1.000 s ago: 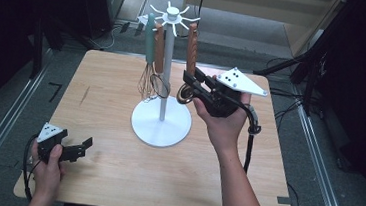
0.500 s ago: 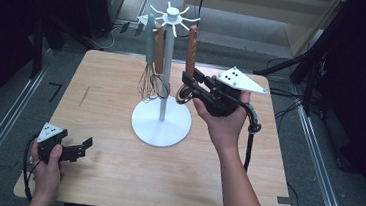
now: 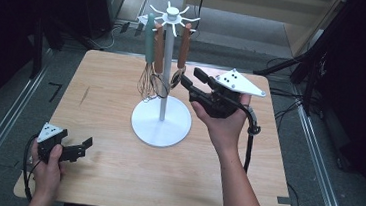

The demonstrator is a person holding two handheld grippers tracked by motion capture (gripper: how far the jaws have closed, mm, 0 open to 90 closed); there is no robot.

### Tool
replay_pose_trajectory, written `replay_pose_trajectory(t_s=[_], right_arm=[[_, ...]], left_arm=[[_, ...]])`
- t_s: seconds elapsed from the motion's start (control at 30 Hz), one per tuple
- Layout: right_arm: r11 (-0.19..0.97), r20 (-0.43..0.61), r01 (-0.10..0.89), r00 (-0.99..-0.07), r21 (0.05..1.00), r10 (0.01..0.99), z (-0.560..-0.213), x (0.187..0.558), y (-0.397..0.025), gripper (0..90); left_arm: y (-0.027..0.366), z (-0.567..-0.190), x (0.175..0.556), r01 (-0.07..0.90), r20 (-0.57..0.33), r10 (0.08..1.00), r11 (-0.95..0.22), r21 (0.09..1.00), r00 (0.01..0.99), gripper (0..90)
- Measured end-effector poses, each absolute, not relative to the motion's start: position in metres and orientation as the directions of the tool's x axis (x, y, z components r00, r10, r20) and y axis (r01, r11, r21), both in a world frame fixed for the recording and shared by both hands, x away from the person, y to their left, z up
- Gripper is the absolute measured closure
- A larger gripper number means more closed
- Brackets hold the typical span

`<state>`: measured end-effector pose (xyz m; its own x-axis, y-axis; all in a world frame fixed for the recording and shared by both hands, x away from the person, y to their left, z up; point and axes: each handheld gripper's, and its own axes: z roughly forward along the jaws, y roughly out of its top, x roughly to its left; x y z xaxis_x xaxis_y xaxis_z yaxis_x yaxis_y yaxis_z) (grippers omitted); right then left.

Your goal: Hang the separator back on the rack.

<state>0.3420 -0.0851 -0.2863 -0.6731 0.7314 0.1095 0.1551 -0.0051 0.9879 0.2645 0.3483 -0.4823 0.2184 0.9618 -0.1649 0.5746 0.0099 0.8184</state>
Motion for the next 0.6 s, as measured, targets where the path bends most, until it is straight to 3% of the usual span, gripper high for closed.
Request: replay_pose_trajectory(t_s=[0.6], right_arm=[[0.029, 0.098, 0.198, -0.602, 0.980, 0.793, -0.323, 0.335, -0.101, 38.7]], left_arm=[[0.347, -0.483, 0.265, 0.571, -0.159, 0.962, 0.005, 0.821, 0.220, 0.0]])
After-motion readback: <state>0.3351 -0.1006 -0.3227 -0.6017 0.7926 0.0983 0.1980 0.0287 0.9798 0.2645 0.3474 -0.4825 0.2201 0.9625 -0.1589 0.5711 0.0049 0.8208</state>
